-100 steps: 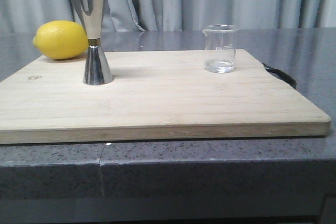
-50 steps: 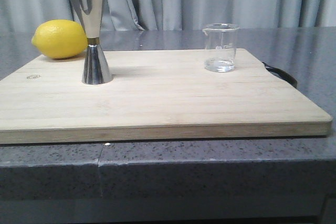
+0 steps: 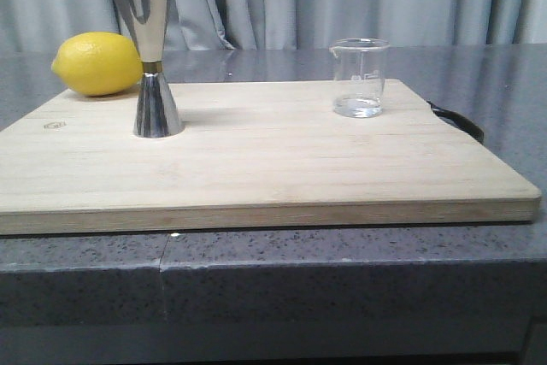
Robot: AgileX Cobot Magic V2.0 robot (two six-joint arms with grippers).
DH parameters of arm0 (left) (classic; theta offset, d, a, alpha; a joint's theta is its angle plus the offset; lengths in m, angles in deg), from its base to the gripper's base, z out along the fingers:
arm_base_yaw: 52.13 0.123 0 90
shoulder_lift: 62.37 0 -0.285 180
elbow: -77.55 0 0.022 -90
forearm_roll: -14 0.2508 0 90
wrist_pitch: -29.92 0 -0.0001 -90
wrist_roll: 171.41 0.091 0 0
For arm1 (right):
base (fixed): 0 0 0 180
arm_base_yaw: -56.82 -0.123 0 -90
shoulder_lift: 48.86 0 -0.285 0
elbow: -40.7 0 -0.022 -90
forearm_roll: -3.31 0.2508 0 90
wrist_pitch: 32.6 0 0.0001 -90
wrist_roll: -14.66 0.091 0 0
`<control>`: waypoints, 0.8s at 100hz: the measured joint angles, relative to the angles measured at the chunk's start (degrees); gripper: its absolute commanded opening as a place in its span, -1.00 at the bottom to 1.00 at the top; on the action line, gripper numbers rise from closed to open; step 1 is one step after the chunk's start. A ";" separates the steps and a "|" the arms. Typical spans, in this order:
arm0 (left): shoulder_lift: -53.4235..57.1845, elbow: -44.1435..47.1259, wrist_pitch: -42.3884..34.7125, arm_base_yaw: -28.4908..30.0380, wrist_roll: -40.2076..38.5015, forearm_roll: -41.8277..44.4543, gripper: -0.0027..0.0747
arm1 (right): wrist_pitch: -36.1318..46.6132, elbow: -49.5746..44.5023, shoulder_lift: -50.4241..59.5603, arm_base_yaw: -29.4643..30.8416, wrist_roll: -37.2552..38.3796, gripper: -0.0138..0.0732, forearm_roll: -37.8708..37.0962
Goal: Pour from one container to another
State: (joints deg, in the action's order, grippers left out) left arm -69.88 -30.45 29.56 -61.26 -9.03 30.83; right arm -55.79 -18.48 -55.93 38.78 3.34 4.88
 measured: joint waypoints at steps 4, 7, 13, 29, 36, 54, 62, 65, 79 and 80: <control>0.00 0.00 0.00 0.00 0.00 -0.11 -0.98 | 0.00 0.00 0.00 0.00 0.03 -0.84 0.14; 0.00 0.00 0.00 0.00 0.00 -0.25 -0.98 | 0.00 0.00 0.00 0.00 0.03 -0.84 0.14; 0.00 0.00 0.00 0.00 0.00 -0.38 -0.98 | 0.00 0.00 0.00 0.00 0.03 -0.84 0.18; 0.00 0.00 0.00 0.00 0.00 -0.46 -0.98 | 0.00 0.00 0.00 0.00 0.13 -0.84 0.27; 0.00 0.00 0.00 0.00 0.00 -0.46 -0.98 | 0.00 0.00 0.00 0.00 0.13 -0.84 0.27; 0.00 0.00 0.00 0.00 0.00 -0.51 -0.98 | 0.00 0.00 0.00 0.00 0.13 -0.84 0.31; 0.00 0.00 0.00 0.00 0.00 -0.51 -0.98 | 0.00 0.00 0.00 0.00 0.13 -0.84 0.40; 0.00 0.00 0.00 0.00 0.00 -0.73 -0.98 | 0.00 0.00 0.00 0.00 0.13 -0.84 0.40; 0.00 0.00 0.36 0.00 4.84 -9.66 -0.98 | 0.00 0.00 0.00 0.00 0.13 -0.84 0.40; 0.00 0.00 0.36 0.00 5.46 -11.13 -0.98 | 0.00 0.00 0.00 0.00 0.13 -0.84 0.40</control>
State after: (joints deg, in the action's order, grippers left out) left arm -69.88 -30.45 29.92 -61.26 -3.57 19.70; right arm -55.79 -18.48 -55.93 38.78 3.47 5.28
